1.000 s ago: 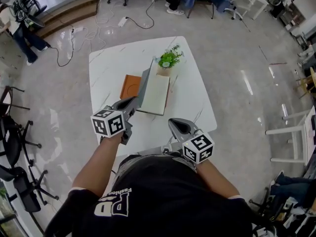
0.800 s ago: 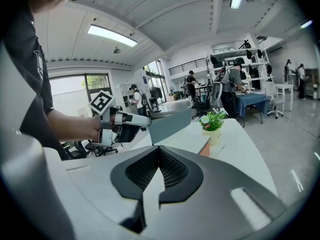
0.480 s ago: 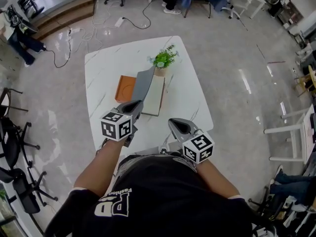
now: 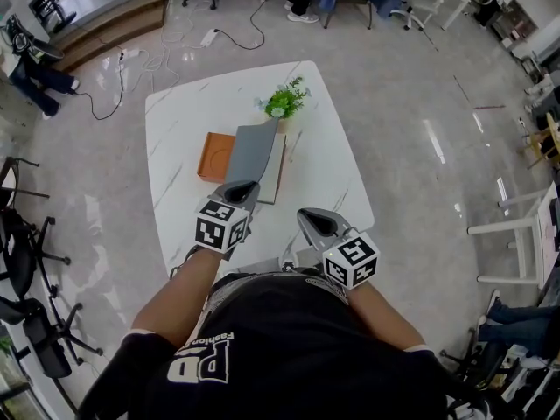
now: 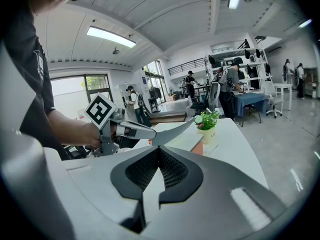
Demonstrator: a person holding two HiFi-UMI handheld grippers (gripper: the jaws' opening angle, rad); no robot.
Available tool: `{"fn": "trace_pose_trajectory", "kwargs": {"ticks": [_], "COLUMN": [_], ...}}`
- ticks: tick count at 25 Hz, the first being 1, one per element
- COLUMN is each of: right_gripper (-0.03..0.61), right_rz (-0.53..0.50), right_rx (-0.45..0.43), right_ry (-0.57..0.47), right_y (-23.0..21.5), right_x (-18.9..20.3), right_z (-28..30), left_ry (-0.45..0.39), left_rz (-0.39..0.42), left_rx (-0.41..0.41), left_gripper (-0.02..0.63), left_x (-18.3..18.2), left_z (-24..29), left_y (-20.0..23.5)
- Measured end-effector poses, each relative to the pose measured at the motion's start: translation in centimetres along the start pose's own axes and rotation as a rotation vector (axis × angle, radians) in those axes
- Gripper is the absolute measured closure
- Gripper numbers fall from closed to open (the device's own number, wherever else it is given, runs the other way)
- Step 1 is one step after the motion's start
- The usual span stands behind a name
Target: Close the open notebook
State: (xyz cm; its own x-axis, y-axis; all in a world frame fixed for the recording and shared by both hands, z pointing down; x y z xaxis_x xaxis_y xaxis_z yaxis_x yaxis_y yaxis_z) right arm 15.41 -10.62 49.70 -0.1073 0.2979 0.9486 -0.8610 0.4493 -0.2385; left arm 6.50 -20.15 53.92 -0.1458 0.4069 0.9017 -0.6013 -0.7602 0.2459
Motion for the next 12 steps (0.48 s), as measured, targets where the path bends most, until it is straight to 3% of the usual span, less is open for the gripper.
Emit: {"fn": "trace_pose_trajectory", "kwargs": {"ticks": [12], "right_gripper": [0.578], "right_rz": [0.002], "right_rx": [0.030], "right_ry": [0.003], "right_y": [-1.5], "right_x": [0.0], "right_z": [-1.6], "left_ry": [0.102], "left_rz": [0.081], "left_rx": [0.025], "left_gripper": [0.545], "left_x": [2.9], "left_z": [2.3], "left_y": [-1.6]}}
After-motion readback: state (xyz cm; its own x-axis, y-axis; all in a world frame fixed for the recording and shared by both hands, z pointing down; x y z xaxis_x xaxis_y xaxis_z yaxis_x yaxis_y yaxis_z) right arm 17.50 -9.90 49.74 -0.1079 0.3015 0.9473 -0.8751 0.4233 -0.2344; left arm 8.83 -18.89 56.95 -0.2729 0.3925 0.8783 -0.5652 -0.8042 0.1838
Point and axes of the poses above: the fingertips, and each gripper's own axes: z forward along the fingers, y to its left, x out of its underside, the point moved 1 cm from there along -z, backward along the fingers, and after that the axes turned 11 degrees about -y, right-handed, at the moved point
